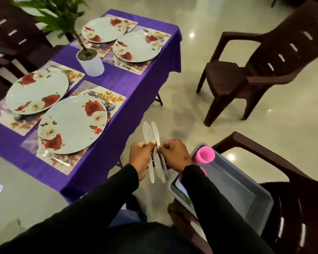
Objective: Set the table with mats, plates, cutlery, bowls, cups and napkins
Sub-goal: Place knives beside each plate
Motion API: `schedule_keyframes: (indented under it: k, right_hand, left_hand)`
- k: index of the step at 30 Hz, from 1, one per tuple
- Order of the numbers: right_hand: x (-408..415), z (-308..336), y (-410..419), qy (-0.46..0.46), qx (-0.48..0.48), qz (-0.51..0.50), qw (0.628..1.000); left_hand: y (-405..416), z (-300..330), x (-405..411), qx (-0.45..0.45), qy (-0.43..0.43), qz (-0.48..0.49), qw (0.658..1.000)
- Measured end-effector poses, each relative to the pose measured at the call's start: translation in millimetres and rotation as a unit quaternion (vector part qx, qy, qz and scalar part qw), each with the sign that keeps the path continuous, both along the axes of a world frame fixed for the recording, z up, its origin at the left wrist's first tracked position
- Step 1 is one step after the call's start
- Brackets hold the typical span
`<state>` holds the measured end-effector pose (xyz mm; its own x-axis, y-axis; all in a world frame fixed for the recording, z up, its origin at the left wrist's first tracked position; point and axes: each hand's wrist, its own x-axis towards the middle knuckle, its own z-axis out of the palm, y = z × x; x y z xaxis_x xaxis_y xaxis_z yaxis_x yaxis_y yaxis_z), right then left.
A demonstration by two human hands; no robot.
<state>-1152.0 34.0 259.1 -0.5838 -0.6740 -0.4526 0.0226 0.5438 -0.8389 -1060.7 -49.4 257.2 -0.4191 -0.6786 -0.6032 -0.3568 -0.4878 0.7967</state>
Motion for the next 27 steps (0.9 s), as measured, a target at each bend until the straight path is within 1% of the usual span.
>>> schedule_keyframes:
  k: [2, 5, 10, 13, 16, 19, 22, 27]
  right_hand:
    - [9.5, 3.7, -25.5, 0.019, 0.004, -0.005, 1.000]
    - [22.9, 5.2, -61.8, -0.018, -0.001, -0.002, 1.000]
    - [38.6, -5.7, -117.7, -0.043, 0.011, -0.011, 0.999]
    - [45.6, -12.4, -152.6, -0.028, 0.012, -0.012, 0.999]
    - [53.0, -12.2, -184.3, 0.003, 0.003, -0.024, 1.000]
    - [60.5, -6.0, -213.7, 0.011, -0.010, -0.027, 1.000]
    - [61.8, -1.4, -244.0, 0.013, -0.031, 0.002, 0.999]
    - [45.0, -13.0, -289.4, 0.018, -0.028, 0.019, 0.999]
  left_hand:
    - [-24.9, 3.9, 12.0, 0.012, 0.010, 0.018, 1.000]
    - [-65.8, 2.3, 31.1, 0.020, 0.021, 0.038, 0.999]
    - [-123.5, -13.0, 61.3, 0.056, 0.031, 0.084, 0.994]
    - [-153.6, -16.2, 74.3, 0.065, 0.037, 0.099, 0.992]
    - [-178.3, -10.1, 84.8, 0.074, 0.066, 0.116, 0.988]
    - [-198.1, -2.9, 94.0, 0.079, 0.089, 0.136, 0.983]
    - [-212.4, -0.3, 102.3, 0.095, 0.121, 0.175, 0.973]
    - [-228.6, -9.4, 108.0, 0.113, 0.136, 0.231, 0.957]
